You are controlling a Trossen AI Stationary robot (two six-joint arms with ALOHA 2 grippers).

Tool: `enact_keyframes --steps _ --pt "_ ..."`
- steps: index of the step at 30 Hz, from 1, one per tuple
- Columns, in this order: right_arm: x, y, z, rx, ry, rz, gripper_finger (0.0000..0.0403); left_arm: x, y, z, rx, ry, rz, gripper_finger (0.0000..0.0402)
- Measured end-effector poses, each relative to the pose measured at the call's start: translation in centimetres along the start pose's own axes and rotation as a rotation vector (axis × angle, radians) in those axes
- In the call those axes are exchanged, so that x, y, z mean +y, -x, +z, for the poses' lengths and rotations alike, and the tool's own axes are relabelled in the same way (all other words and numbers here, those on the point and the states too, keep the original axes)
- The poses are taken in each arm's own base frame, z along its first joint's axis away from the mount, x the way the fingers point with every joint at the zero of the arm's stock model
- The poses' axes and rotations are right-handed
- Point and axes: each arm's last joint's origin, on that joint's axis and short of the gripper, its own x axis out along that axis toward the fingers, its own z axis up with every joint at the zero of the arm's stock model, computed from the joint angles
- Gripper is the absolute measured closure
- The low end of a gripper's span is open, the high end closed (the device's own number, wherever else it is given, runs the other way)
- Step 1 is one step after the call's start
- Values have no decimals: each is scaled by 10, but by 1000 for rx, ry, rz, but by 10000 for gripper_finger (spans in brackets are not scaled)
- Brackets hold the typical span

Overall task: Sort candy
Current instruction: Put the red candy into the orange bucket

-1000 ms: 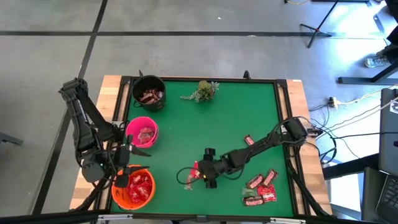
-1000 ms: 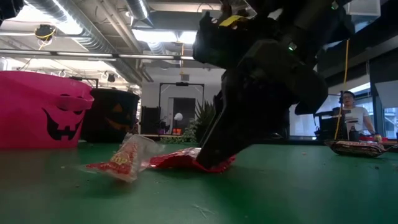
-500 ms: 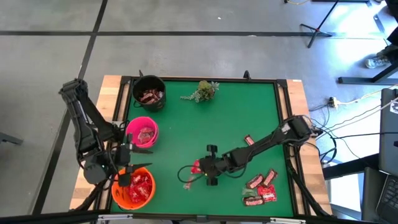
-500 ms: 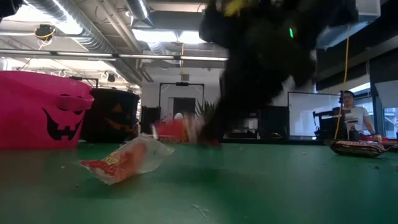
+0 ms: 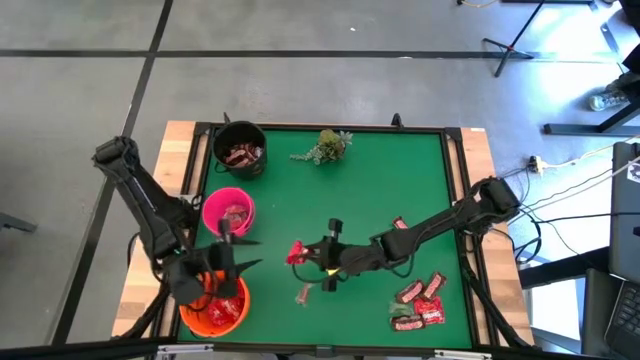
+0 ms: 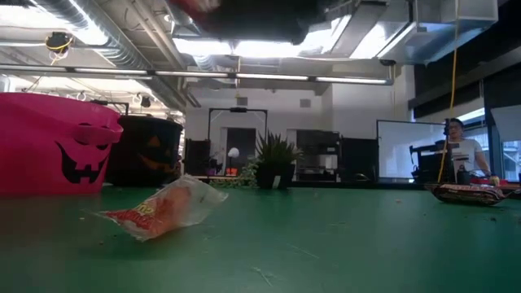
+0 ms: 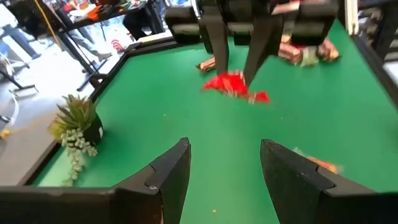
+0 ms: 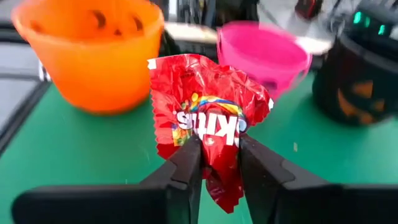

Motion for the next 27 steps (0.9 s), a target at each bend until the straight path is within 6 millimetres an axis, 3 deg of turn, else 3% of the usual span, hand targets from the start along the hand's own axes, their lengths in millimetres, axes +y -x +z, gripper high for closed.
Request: enact_keyframes --steps 8,13,27 --pt "-6 -3 7 -60 -8 -13 332 -14 -34 12 -32 -110 -27 218" --pt "-8 -4 8 -67 -21 -17 335 -13 -54 18 -34 -105 -66 218" --pt "-8 -3 9 -80 -32 -24 336 4 -73 22 -14 -13 6 218"
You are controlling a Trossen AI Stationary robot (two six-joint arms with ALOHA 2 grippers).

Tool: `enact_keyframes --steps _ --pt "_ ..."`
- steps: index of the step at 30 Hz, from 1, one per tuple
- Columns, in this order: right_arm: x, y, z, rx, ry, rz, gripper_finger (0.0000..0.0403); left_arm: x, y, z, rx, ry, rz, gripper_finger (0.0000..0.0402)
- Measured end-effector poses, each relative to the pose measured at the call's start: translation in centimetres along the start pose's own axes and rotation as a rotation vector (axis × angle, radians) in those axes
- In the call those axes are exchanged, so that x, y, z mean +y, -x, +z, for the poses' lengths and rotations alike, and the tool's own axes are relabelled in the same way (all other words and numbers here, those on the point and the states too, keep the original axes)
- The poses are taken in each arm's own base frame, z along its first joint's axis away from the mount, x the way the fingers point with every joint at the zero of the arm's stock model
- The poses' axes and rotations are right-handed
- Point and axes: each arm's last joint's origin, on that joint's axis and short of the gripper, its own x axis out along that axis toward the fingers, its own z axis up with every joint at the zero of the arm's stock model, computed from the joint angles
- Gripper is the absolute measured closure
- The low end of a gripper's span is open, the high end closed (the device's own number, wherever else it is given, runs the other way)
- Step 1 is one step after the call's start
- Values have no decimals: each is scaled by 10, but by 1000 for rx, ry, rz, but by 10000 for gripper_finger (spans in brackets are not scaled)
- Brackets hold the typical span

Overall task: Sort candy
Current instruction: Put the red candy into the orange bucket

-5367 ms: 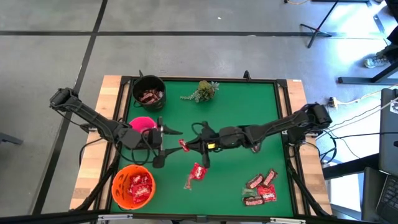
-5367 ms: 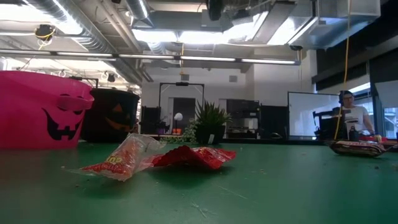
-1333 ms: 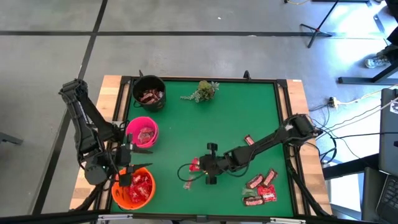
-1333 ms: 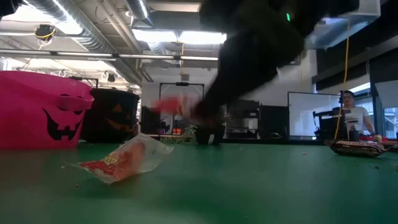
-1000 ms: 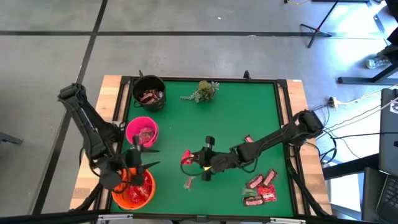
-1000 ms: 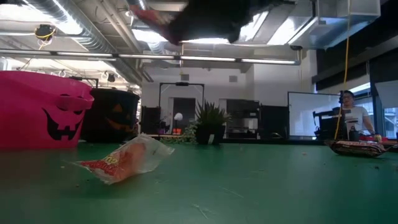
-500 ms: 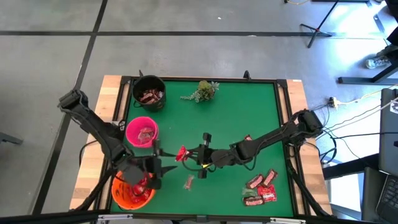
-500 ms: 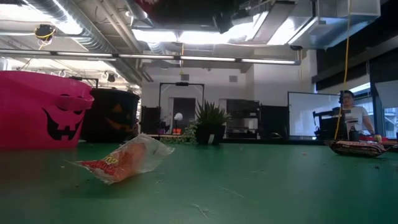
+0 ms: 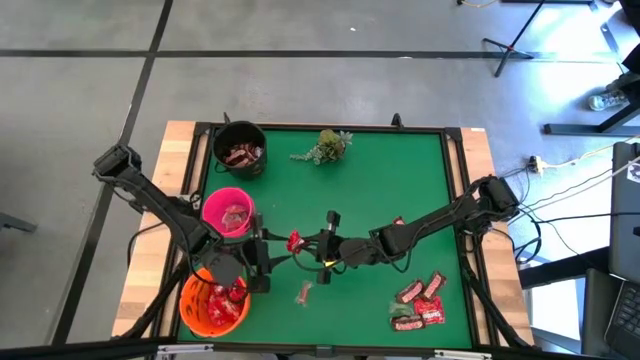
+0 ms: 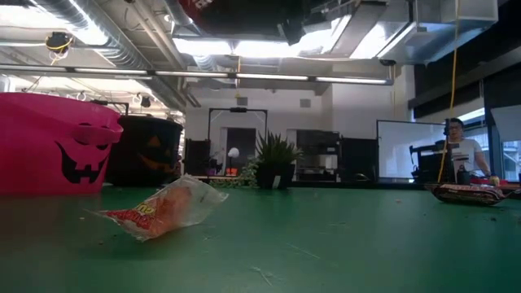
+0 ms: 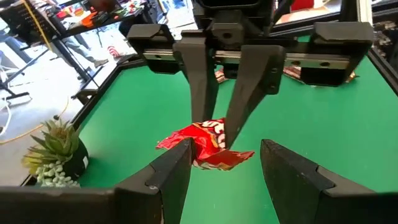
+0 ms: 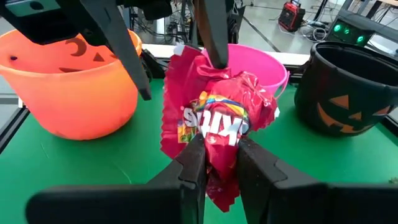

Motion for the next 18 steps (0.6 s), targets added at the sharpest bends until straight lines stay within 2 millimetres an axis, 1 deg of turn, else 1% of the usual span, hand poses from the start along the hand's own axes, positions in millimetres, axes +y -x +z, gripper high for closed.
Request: enact_keyframes --steps 4,6,9,14,15,18 --pt "0 0 1 -8 -4 2 336 2 -1 0 -1 2 33 222" --pt "1 0 2 -15 -7 13 336 2 -2 -1 -2 -12 59 235" --pt "1 0 2 -21 -8 17 336 3 -3 -2 6 -41 74 274" --pt "1 0 2 -21 -6 13 336 3 -2 -5 25 -63 74 378" --pt "1 0 2 -21 -6 13 336 3 -2 -5 26 -62 67 387" --pt "1 0 2 -19 -6 12 336 2 -2 -5 28 -65 62 396"
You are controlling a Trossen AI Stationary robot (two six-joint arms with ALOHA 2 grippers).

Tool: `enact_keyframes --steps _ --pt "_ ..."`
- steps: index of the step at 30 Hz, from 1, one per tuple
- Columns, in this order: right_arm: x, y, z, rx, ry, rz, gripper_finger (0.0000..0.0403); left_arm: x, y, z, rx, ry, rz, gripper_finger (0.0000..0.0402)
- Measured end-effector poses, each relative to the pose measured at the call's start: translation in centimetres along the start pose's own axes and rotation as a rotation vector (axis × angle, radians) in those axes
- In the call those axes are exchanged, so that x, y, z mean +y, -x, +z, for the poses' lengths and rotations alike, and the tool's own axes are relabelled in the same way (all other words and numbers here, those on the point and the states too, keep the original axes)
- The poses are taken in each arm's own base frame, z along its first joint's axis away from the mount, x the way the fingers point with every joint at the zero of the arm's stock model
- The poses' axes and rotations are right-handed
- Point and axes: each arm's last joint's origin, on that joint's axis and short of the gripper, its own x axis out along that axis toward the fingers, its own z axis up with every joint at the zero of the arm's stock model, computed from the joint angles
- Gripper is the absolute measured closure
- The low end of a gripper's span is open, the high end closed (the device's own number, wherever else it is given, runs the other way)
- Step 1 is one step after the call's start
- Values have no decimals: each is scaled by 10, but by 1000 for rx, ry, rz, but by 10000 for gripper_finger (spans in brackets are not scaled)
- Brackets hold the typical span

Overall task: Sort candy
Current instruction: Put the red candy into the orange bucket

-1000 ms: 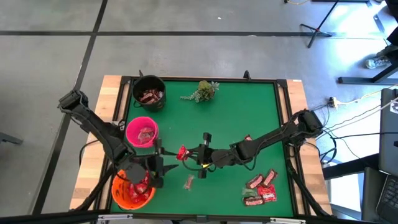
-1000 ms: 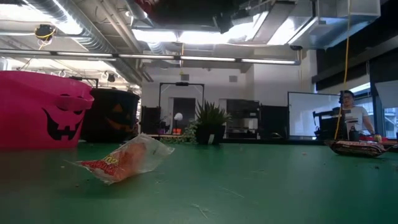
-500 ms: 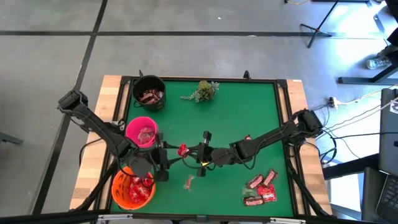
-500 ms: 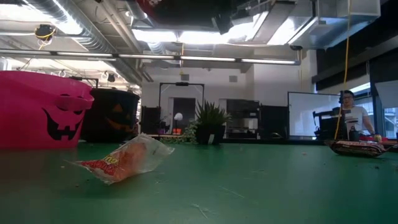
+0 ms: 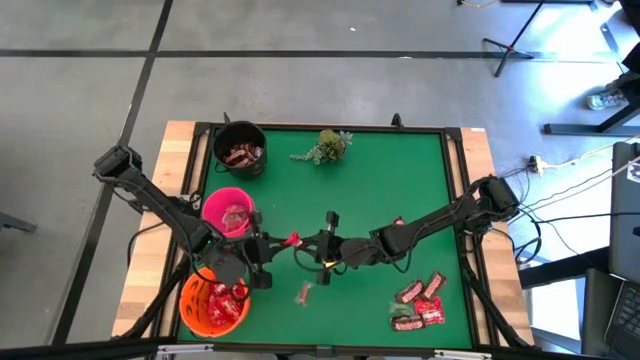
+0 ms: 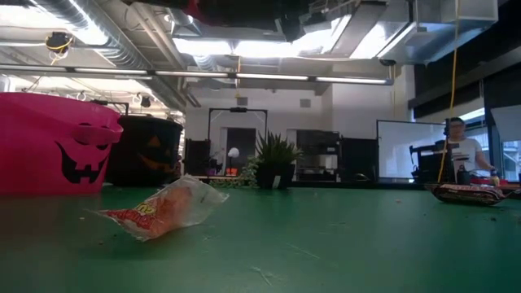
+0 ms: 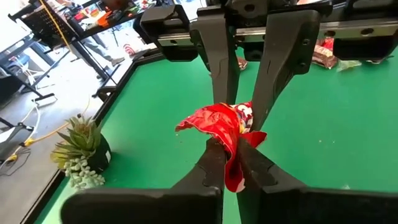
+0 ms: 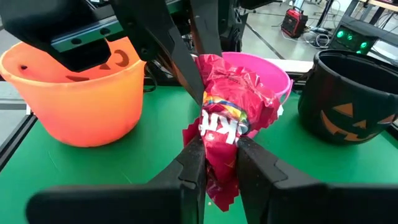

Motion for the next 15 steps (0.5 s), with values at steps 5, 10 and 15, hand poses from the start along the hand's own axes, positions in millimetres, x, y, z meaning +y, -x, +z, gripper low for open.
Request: enact_keyframes --steps 5,10,15 --pt "0 1 0 8 8 3 308 -3 3 -1 -1 -25 -7 401" --pt "-2 8 4 35 10 3 222 -4 19 -7 30 -99 -48 401" --pt "-8 19 9 87 -41 -7 145 5 59 -17 109 2 -198 401"
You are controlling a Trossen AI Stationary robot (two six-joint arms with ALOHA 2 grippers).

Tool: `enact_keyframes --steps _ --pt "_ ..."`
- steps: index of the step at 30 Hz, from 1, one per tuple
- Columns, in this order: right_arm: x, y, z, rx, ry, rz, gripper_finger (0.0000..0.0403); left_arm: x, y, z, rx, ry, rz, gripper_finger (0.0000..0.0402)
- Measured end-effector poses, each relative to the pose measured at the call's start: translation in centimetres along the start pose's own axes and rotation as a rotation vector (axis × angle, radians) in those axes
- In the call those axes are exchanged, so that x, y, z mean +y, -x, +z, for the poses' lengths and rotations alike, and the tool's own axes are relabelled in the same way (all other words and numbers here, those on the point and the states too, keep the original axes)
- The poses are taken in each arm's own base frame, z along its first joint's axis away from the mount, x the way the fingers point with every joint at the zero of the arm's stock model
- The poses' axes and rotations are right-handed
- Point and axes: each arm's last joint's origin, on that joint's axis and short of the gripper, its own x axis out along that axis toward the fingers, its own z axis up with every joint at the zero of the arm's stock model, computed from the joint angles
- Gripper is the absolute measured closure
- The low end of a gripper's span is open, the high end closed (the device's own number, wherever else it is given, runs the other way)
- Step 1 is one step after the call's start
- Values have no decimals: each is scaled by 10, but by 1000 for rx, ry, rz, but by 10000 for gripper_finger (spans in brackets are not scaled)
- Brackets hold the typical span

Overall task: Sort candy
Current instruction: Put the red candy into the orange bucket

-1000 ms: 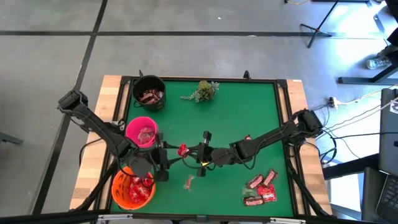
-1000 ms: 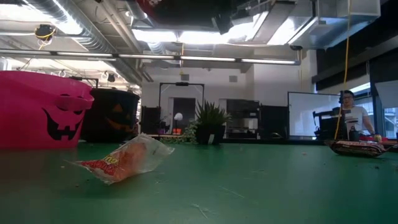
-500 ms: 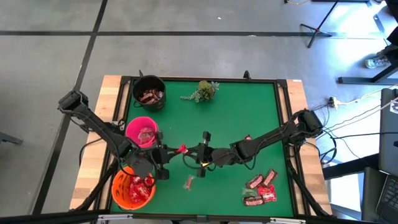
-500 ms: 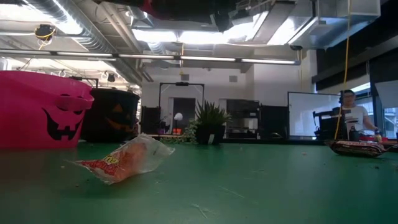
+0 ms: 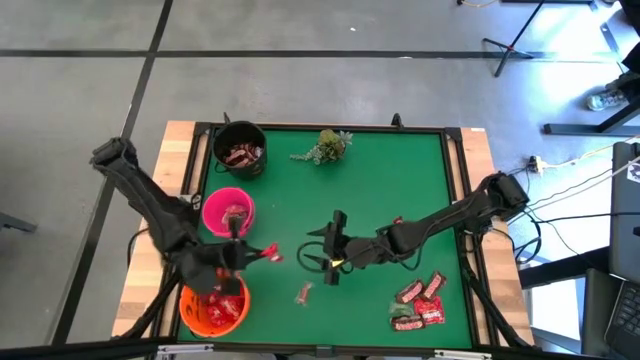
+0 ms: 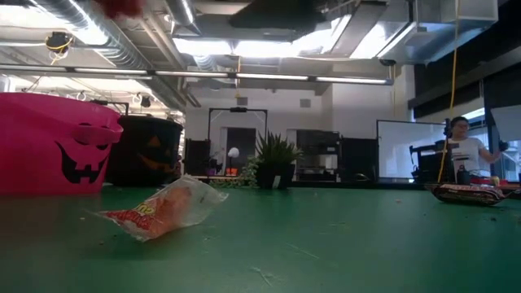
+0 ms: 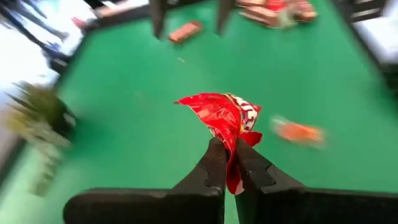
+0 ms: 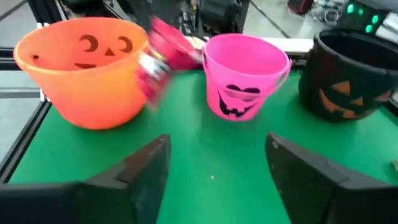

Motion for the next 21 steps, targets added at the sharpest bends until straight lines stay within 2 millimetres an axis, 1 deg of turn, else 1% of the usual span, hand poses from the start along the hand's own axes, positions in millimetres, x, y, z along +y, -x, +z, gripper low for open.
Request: enact_keyframes --steps 4,8,11,16,21 --pt "-1 1 -2 22 -16 -5 118 -8 36 -8 3 60 -191 401" --pt "-1 1 -2 28 -20 -9 116 -20 66 -17 -21 20 -349 401" --pt "-2 1 -3 34 -17 -13 120 -26 83 -23 -31 19 -423 401" --pt "-2 0 -2 32 -19 -16 126 -31 97 -30 -13 99 -487 401" --pt "-2 0 -2 26 -22 -15 127 -30 101 -38 41 145 -486 401"
